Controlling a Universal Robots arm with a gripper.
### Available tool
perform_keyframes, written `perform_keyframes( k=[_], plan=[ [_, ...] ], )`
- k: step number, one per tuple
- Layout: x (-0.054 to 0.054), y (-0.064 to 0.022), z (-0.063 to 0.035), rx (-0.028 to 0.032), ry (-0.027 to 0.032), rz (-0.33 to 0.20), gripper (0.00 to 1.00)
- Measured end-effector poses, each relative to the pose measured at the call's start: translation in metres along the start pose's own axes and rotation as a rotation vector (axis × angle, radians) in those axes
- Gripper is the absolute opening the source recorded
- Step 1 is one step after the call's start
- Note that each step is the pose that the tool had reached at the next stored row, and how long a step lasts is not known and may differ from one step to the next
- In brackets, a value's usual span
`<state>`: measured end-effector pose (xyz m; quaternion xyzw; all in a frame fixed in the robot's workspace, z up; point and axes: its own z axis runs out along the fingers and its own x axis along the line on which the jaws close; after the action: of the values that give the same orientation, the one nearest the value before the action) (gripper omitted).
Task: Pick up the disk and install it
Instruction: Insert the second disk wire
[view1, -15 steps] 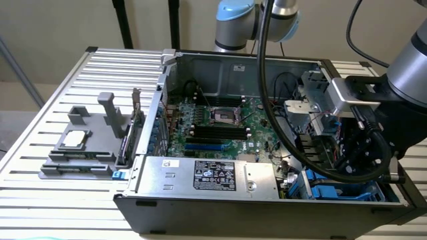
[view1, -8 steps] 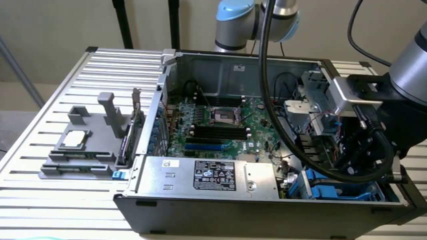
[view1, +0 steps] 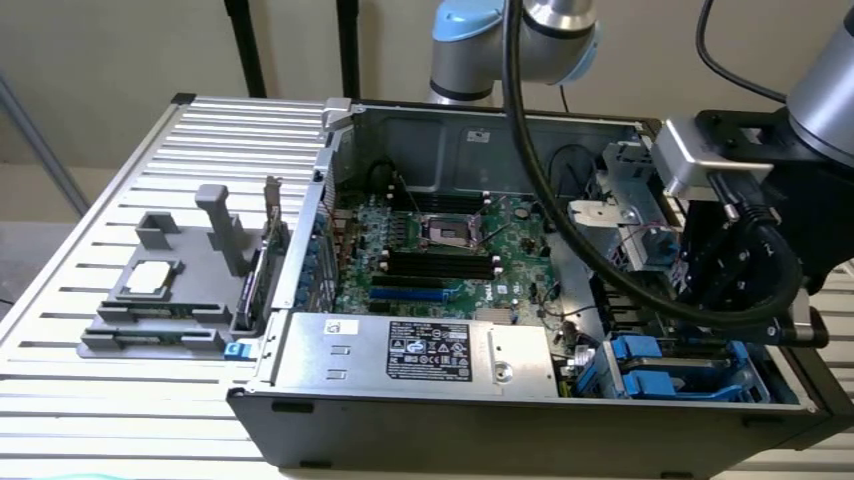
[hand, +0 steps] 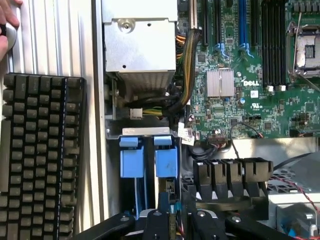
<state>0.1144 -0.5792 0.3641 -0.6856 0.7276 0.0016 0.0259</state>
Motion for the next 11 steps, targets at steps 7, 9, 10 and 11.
perform_keyframes(
  k=[7, 9, 10, 11],
  plan=[
    [0.001, 0.0165, -0.0045, 0.003, -0.0001, -0.001, 0.16],
    [0.001, 0.0165, -0.0045, 0.003, 0.0, -0.001, 0.11],
    [0.001, 0.0165, -0.0045, 0.003, 0.0, -0.001, 0.11],
    [0.001, 0.0165, -0.0046, 0.003, 0.0001, -0.001, 0.11]
  ],
)
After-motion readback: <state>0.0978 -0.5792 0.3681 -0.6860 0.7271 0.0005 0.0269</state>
